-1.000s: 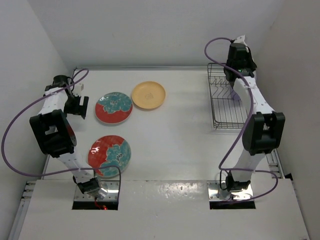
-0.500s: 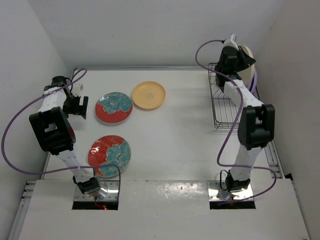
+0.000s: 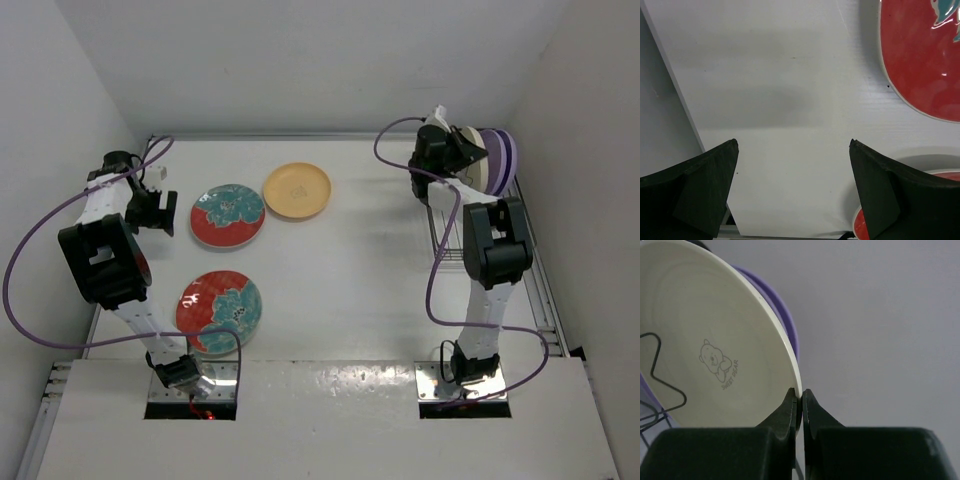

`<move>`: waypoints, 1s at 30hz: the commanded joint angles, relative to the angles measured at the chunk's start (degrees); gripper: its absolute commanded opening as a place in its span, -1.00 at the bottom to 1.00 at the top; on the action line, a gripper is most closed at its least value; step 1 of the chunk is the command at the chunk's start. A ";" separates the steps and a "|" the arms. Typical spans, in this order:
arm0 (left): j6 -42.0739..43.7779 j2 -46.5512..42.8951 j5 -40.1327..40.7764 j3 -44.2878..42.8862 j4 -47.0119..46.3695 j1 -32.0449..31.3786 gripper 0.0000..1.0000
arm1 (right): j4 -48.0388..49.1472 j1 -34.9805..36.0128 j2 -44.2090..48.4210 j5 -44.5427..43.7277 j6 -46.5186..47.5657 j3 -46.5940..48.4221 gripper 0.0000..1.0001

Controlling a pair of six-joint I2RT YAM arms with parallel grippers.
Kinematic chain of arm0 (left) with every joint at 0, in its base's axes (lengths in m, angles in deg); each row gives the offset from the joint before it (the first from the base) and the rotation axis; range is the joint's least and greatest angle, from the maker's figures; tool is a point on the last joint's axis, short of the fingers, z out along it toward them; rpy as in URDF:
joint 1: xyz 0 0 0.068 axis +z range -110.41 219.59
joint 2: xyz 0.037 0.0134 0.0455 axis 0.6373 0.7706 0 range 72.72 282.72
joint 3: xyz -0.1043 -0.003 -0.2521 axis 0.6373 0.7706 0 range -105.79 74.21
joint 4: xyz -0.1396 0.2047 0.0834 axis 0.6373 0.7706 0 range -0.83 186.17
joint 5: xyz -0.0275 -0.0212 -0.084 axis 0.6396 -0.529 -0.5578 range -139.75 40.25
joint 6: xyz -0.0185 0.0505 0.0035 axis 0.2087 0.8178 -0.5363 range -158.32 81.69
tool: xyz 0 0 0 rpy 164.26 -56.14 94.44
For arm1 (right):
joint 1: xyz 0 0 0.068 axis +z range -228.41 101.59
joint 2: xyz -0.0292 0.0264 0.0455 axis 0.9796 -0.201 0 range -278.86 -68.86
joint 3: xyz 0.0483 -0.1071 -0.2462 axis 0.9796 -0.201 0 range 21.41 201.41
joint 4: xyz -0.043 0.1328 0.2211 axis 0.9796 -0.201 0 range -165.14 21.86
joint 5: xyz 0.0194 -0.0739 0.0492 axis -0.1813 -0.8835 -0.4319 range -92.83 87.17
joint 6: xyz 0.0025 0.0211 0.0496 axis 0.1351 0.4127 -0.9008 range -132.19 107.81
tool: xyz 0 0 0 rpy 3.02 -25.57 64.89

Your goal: Load the plates into the dish rack

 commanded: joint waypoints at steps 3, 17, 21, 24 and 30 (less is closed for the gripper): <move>0.19 0.30 -1.28 -2.32 0.09 0.26 0.94 | -15.23 1.02 1.53 -0.60 -13.85 0.56 -1.00; 0.19 -0.22 -2.34 -2.85 0.62 0.26 0.94 | -40.82 0.94 9.17 2.92 -36.37 6.36 0.08; 0.19 -0.22 -2.86 -2.85 0.62 0.26 0.94 | -49.53 -0.55 14.18 5.73 -43.41 8.73 0.16; 0.72 -0.75 -2.86 -2.85 0.62 0.26 0.94 | -56.39 -1.26 17.78 8.37 -49.30 10.75 0.41; 0.72 -0.75 -3.39 -2.85 0.62 -0.26 0.94 | -70.69 -0.65 23.15 28.66 -61.74 16.54 0.74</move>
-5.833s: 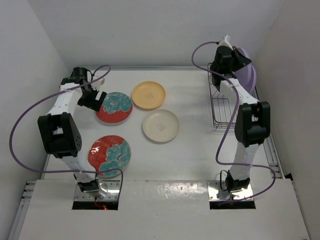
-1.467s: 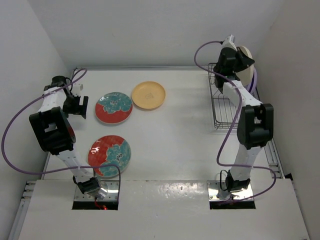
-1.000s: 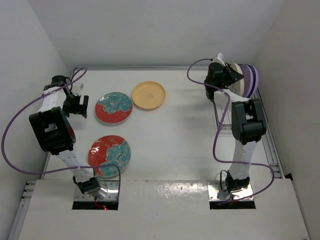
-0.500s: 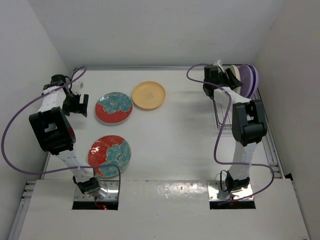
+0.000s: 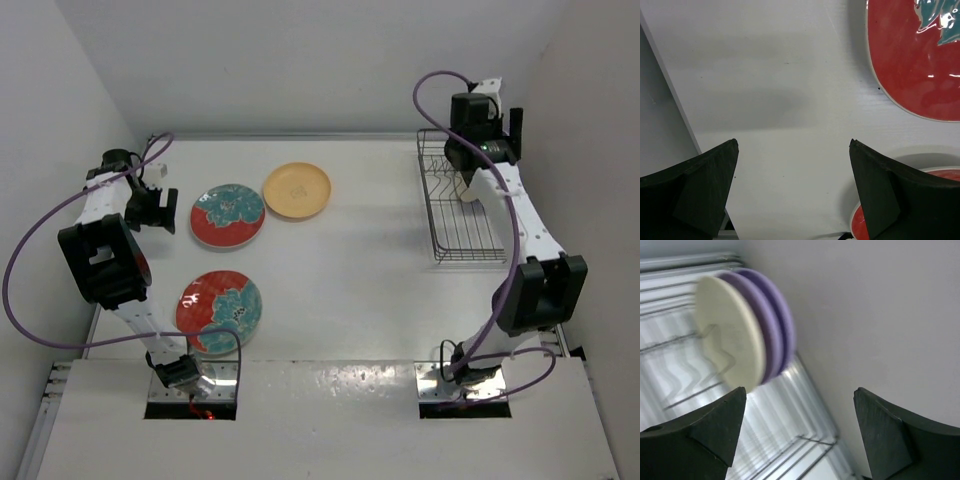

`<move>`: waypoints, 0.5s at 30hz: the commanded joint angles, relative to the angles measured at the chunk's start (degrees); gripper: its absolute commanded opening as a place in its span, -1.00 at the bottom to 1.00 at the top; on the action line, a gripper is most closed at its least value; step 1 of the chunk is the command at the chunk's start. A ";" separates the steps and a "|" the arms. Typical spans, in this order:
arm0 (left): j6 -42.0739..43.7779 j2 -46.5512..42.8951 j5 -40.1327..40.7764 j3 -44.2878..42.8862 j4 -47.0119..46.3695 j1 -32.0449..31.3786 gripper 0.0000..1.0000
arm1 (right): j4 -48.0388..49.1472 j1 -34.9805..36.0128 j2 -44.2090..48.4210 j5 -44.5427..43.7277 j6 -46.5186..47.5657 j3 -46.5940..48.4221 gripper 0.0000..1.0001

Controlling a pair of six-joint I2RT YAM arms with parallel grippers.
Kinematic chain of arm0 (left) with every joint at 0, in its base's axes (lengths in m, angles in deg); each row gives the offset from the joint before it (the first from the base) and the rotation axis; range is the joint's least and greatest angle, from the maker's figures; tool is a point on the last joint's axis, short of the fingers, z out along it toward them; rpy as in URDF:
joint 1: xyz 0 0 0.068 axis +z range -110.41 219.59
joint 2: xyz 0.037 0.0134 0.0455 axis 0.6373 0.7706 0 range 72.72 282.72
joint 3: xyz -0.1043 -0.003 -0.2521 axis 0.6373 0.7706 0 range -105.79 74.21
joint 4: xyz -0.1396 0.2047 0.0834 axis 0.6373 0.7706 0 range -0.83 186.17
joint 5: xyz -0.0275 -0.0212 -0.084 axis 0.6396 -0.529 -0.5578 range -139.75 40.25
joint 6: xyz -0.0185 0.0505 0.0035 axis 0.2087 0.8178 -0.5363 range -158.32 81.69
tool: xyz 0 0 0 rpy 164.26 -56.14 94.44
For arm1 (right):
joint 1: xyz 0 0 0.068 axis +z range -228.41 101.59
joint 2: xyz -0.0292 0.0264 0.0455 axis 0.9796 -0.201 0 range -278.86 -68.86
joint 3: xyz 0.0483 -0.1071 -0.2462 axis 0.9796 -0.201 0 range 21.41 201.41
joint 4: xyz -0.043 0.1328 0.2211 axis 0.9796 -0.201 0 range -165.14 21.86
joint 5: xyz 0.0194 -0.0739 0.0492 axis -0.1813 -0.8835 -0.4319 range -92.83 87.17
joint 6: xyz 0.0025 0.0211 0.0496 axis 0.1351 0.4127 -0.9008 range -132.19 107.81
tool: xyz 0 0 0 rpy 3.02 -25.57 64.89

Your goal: Load the plates into the dish rack

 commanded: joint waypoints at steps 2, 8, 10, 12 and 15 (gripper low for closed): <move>0.48 -0.77 -1.84 -1.95 0.18 -0.27 0.94 | -14.66 1.67 1.10 24.59 -13.66 5.16 0.74; -0.14 -0.24 -1.84 -1.95 0.18 -2.11 0.94 | -7.42 9.58 -9.24 53.85 -26.14 4.37 0.71; -0.14 -0.24 -1.84 -1.26 0.18 -2.73 0.94 | -0.83 12.12 -11.46 56.17 -32.64 4.02 0.65; -0.14 -0.77 -1.23 -0.72 0.18 -2.73 0.94 | 2.26 13.53 -16.38 58.39 -38.50 4.54 0.59; 0.39 -0.77 -1.23 0.33 0.18 -2.73 0.94 | 7.55 15.03 -23.50 58.82 -45.38 7.70 0.47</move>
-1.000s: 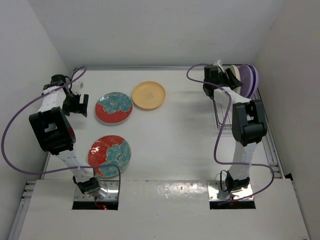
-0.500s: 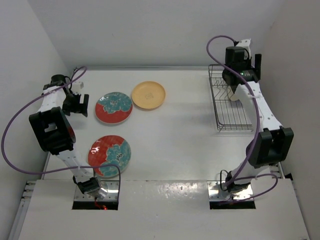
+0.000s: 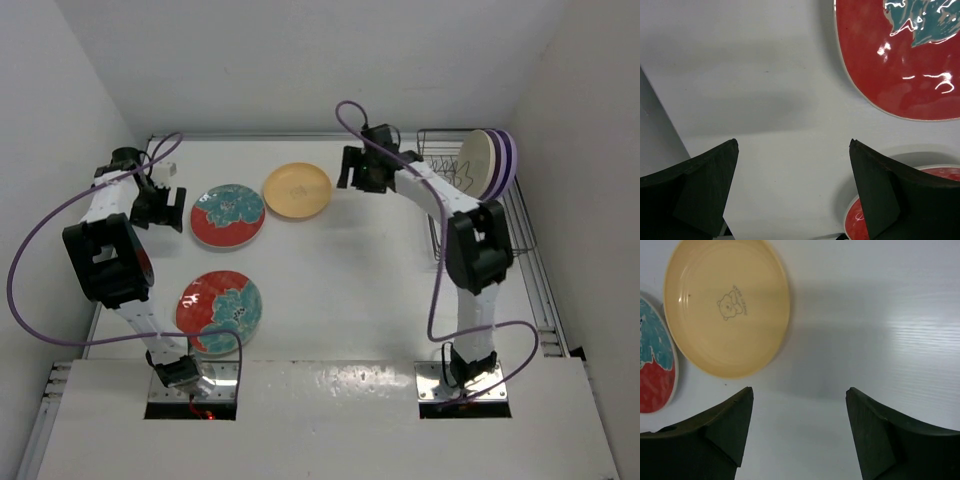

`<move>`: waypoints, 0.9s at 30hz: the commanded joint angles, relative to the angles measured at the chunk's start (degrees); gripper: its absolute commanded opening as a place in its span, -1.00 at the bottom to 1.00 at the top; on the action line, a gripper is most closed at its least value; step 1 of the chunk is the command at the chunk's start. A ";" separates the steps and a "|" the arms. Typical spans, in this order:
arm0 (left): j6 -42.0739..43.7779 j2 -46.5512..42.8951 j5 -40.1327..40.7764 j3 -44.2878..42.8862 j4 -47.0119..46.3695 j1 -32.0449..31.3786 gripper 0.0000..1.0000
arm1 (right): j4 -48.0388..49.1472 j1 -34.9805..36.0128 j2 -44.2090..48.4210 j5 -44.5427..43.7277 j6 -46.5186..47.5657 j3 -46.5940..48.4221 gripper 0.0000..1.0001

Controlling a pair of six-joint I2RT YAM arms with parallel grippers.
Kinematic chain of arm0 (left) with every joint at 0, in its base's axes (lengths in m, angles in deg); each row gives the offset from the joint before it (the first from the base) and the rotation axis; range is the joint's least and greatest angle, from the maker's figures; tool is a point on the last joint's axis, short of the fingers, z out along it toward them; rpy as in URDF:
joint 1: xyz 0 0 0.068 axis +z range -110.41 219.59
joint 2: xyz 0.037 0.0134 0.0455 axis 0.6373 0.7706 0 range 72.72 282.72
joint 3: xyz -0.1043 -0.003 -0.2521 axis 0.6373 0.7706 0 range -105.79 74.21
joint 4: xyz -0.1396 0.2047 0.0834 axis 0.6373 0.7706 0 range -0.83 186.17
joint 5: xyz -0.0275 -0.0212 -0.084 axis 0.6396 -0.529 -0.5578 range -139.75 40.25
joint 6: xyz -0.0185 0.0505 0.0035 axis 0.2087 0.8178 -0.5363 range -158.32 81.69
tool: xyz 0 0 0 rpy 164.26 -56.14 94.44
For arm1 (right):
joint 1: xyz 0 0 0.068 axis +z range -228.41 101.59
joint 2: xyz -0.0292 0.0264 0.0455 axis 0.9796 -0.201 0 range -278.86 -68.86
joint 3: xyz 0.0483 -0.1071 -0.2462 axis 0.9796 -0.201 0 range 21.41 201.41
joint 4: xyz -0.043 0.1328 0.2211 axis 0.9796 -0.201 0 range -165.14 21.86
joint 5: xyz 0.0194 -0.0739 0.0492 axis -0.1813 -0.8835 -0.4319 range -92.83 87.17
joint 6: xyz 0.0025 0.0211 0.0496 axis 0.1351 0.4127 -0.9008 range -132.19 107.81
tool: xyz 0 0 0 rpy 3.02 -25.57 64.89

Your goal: Load the plates into the dish rack

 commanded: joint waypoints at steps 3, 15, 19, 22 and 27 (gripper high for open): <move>0.39 -0.77 -0.35 0.82 0.16 -0.15 0.94 | 9.24 2.55 -12.70 6.07 -15.13 9.99 0.37; 0.39 -0.24 -0.35 1.34 0.16 -0.15 0.94 | 4.32 5.37 -26.72 -0.53 -24.37 17.31 -0.36; 0.39 -0.24 -0.35 1.34 0.16 -0.15 0.94 | 3.09 4.76 -26.20 -2.45 -25.17 16.17 -0.99; 0.39 -0.24 -0.88 1.34 0.16 -0.15 0.94 | 1.34 4.06 -20.86 -8.23 -21.32 14.34 -0.99; 0.39 -0.24 -1.41 0.73 0.16 -0.15 0.94 | 2.81 3.18 -7.23 -21.08 -8.51 11.25 -0.99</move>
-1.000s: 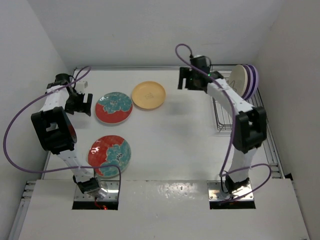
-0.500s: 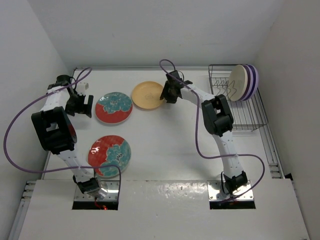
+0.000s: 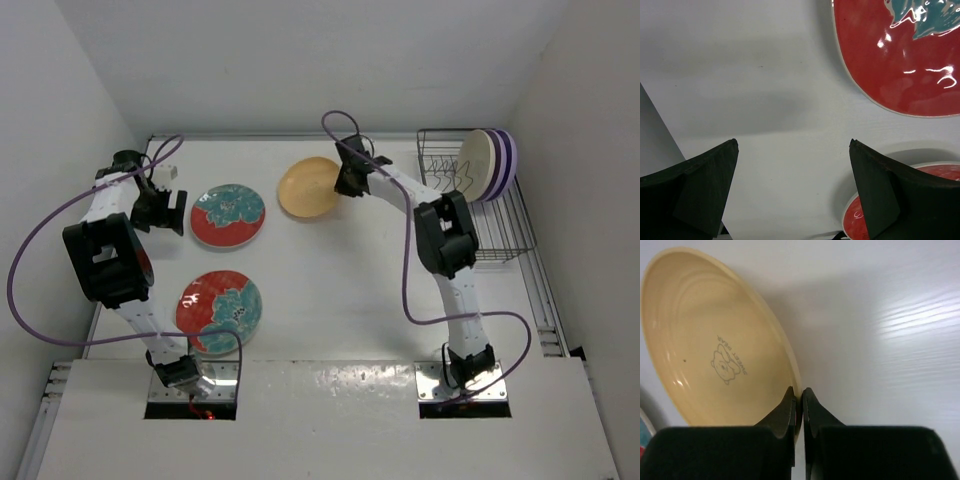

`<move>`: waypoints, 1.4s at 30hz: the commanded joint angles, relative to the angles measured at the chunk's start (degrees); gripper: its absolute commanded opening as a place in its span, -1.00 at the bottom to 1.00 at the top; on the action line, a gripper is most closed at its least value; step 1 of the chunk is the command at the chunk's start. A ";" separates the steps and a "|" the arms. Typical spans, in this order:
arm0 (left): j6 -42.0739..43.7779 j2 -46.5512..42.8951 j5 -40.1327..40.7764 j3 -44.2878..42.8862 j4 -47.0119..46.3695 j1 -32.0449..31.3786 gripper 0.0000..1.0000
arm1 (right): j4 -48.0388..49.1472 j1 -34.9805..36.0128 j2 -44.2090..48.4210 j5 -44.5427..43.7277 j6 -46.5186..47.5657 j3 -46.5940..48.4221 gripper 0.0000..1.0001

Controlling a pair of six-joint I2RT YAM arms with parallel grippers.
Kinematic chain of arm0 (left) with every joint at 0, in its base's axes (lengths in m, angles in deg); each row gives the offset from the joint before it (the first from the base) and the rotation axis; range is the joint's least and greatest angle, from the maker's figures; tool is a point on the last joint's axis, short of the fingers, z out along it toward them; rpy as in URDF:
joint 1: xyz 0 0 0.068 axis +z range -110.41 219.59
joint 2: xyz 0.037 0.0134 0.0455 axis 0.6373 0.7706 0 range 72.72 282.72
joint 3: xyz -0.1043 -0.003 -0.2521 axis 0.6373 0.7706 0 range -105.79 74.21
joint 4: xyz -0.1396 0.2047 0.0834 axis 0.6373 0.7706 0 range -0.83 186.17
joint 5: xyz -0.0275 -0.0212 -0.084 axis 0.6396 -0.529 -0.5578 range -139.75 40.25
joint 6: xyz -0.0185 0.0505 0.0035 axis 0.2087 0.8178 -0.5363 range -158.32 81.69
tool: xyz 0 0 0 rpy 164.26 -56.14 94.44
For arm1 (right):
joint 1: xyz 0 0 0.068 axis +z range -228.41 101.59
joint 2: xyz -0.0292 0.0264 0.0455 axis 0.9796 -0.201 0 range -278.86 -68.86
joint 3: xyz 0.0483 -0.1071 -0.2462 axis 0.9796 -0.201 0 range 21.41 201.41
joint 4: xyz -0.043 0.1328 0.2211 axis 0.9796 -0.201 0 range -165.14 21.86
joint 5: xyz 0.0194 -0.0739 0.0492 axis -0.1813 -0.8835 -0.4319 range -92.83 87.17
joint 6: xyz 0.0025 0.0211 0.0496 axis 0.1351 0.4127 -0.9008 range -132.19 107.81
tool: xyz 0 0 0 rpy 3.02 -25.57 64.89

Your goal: Load the plates into the dish rack

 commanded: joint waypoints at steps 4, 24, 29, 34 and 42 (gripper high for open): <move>0.39 -0.77 -1.23 -0.56 0.12 -0.15 0.94 | 6.53 -2.40 26.91 -21.20 27.38 -3.75 -0.99; 0.39 -0.77 -2.29 -1.09 0.12 -0.67 0.94 | 32.32 -15.85 39.19 -51.56 82.54 -24.68 -0.99; 0.92 -1.29 -1.76 -0.56 0.12 -0.67 0.94 | 31.60 -16.55 34.55 -52.34 80.93 -24.07 -0.99; 1.44 -1.30 -1.76 -0.03 0.12 -0.67 0.94 | 34.93 -16.90 30.23 -54.36 84.35 -21.88 -0.99; 1.45 -1.30 -1.76 -0.03 0.12 -0.67 0.94 | 39.50 -16.55 23.81 -57.26 89.28 -19.50 -0.99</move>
